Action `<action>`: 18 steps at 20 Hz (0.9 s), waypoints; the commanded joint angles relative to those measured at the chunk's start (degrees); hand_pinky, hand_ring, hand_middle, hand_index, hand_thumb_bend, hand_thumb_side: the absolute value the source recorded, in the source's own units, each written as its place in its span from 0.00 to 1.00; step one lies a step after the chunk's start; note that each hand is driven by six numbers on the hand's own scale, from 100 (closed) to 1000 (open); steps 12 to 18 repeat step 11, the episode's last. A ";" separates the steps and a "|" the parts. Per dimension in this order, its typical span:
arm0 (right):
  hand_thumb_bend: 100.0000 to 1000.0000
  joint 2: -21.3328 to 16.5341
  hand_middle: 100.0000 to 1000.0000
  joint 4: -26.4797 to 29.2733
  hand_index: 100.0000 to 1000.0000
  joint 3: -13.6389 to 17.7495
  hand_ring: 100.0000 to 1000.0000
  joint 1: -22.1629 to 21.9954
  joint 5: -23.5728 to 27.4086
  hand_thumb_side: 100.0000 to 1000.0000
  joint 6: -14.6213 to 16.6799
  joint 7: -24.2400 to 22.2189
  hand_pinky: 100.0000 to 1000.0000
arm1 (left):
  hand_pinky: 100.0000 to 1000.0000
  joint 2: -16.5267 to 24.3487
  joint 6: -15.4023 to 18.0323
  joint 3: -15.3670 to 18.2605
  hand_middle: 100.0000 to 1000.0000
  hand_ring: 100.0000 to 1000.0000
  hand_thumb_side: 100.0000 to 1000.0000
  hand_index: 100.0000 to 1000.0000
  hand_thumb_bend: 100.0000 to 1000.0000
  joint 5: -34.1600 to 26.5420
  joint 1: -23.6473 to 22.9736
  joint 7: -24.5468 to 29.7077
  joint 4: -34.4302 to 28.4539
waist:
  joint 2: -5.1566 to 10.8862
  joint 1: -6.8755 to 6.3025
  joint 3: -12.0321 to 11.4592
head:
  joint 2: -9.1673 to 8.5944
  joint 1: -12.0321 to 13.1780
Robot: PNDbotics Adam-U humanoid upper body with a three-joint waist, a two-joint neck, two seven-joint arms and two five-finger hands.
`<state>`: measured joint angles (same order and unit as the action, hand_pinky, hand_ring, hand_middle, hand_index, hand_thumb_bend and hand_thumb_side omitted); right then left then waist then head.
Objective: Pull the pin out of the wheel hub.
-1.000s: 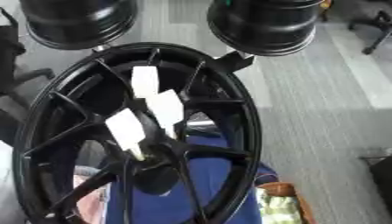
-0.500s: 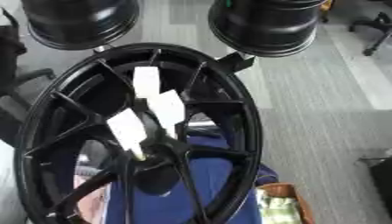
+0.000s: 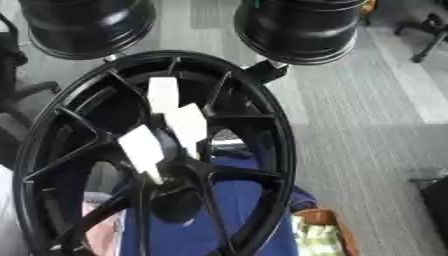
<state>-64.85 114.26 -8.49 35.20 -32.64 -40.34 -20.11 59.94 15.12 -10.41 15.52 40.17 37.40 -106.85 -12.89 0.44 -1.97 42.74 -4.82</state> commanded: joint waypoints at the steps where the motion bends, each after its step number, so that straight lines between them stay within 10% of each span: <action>1: 0.00 -1.39 0.81 0.33 0.87 0.17 0.87 1.26 -0.19 0.00 0.42 -0.60 0.88 | 0.70 2.13 -1.05 -4.15 0.60 0.68 0.37 0.74 0.30 -2.72 2.85 1.89 -4.00 | 1.22 -0.17 0.22 | -0.44 0.44; 9: 0.00 -1.11 0.81 0.33 0.87 -0.30 0.86 1.77 -0.54 0.00 0.73 -1.38 0.88 | 0.68 -0.12 -5.73 -11.40 0.59 0.66 0.42 0.74 0.30 -5.94 9.27 5.29 -5.33 | 1.39 -0.30 0.75 | -0.39 0.97; 18: 0.00 -1.07 0.81 0.33 0.87 -0.31 0.86 1.78 -0.51 0.00 0.79 -1.42 0.88 | 0.68 -0.64 -6.26 -12.12 0.59 0.66 0.40 0.74 0.29 -6.15 10.19 5.48 -5.09 | 1.40 -0.30 0.76 | -0.40 0.97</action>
